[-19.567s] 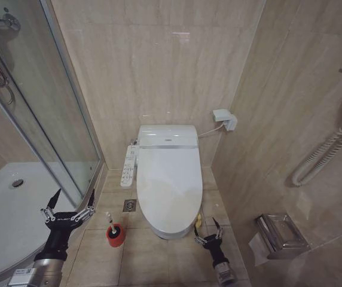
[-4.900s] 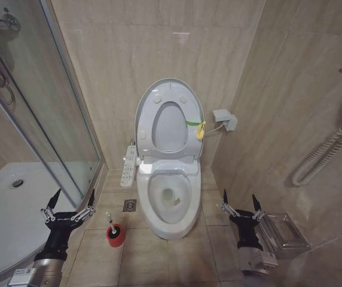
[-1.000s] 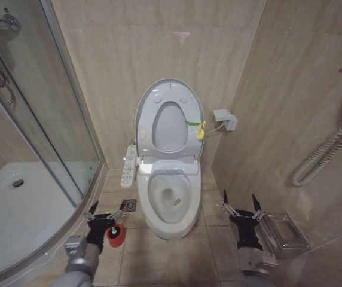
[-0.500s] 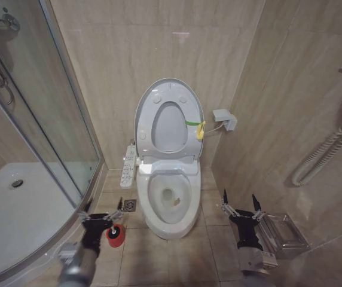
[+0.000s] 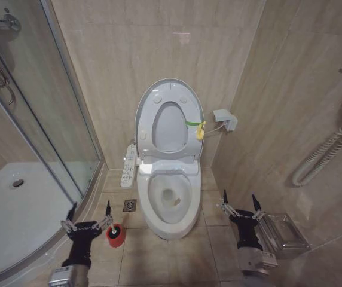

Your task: Open the toilet lid, clean the toilet bowl with a toilet brush, close the toilet lid, and flush.

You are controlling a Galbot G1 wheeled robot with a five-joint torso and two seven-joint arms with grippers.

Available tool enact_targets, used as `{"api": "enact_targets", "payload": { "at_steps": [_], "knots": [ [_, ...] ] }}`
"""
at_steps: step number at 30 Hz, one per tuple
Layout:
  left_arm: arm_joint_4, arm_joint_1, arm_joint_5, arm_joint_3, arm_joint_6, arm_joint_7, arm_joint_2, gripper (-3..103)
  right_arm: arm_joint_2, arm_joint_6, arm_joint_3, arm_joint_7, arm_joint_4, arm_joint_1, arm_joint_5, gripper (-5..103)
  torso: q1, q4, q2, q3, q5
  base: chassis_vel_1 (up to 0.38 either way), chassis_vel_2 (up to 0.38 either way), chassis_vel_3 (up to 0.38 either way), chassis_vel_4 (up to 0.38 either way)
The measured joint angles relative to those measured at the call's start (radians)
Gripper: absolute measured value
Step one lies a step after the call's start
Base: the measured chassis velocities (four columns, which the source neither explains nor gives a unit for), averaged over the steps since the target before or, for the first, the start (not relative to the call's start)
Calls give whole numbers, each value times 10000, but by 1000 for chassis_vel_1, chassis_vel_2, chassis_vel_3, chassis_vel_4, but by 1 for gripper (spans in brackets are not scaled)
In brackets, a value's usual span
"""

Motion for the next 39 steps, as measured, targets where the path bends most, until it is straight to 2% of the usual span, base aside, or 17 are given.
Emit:
{"api": "enact_targets", "payload": {
  "at_steps": [6, 23, 39],
  "knots": [
    [835, -301, -19, 43, -447, 236, -55, 100, 0, 0, 0, 0, 0, -1, 0, 100, 1, 1, -2, 0, 0, 0, 0, 0, 0],
    [750, -238, 126, -13, -599, 292, 23, 100, 0, 0, 0, 0, 0, -4, 0, 100, -2, 1, 0, -1, 2, -5, 2, 2, -4],
    [806, -375, 143, 11, -601, 396, 0, 100, 0, 0, 0, 0, 0, 1, 0, 100, -3, 0, -2, -1, 2, -74, 80, 76, -66]
  ]
}}
